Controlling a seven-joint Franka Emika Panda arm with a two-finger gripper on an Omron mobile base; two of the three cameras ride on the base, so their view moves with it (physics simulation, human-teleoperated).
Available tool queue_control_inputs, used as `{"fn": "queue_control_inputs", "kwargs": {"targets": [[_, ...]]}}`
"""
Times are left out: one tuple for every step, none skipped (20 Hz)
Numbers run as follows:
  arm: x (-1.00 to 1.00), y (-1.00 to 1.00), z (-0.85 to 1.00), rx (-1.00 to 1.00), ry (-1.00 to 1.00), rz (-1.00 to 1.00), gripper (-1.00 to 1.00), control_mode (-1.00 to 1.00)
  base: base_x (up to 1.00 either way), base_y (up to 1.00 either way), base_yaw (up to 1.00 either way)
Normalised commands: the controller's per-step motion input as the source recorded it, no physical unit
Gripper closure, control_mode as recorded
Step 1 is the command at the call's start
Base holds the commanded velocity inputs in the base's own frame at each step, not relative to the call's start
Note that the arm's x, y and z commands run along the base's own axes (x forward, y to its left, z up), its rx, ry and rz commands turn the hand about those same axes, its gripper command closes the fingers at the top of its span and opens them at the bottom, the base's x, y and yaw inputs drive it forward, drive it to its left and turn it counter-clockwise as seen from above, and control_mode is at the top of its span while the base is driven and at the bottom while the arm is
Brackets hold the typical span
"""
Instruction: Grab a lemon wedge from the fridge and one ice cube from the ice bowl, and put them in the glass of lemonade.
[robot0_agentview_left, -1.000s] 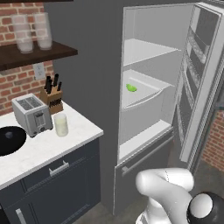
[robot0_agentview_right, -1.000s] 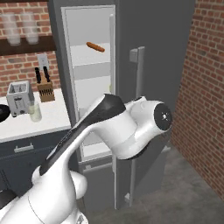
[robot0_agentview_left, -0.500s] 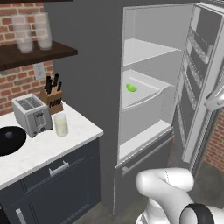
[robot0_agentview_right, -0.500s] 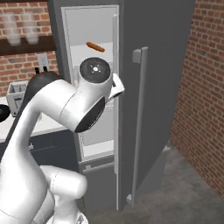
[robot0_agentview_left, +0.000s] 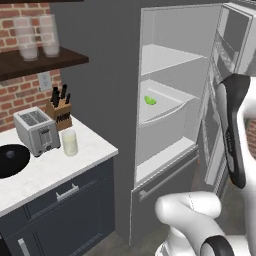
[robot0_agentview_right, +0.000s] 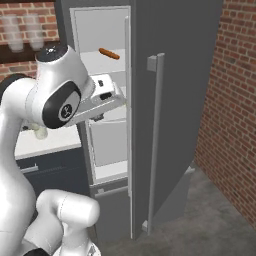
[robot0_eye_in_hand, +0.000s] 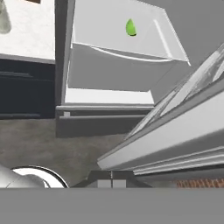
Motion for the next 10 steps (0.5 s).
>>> {"fn": "queue_control_inputs", "kwargs": {"targets": [[0.0, 0.0, -0.12, -0.17, -0.04, -0.25, 1.0, -1.0, 0.0, 0.0, 0.0], [0.1, 0.11, -0.14, -0.25, 0.0, -0.23, -1.0, -1.0, 0.0, 0.0, 0.0], [0.24, 0.31, -0.09, -0.29, 0.0, -0.23, -1.0, -1.0, 0.0, 0.0, 0.0], [0.34, 0.5, 0.0, -0.32, 0.0, -0.23, -1.0, -1.0, 0.0, 0.0, 0.0], [0.29, 0.54, 0.0, -0.33, 0.0, -0.21, -1.0, -1.0, 0.0, 0.0, 0.0], [0.06, 0.37, 0.0, -0.31, 0.0, -0.22, -1.0, -1.0, 0.0, 0.0, 0.0], [0.0, 0.23, 0.01, -0.28, 0.0, -0.23, -1.0, -1.0, 0.0, 0.0, 0.0], [-0.36, 0.03, 0.0, -0.2, -0.17, -0.25, -1.0, -1.0, 0.0, 0.0, 0.0], [-0.54, 0.01, 0.0, -0.17, -0.29, -0.24, -1.0, -1.0, 0.0, 0.0, 0.0], [-0.52, 0.07, 0.0, -0.17, -0.33, -0.22, -1.0, -1.0, 0.0, 0.0, 0.0]]}}
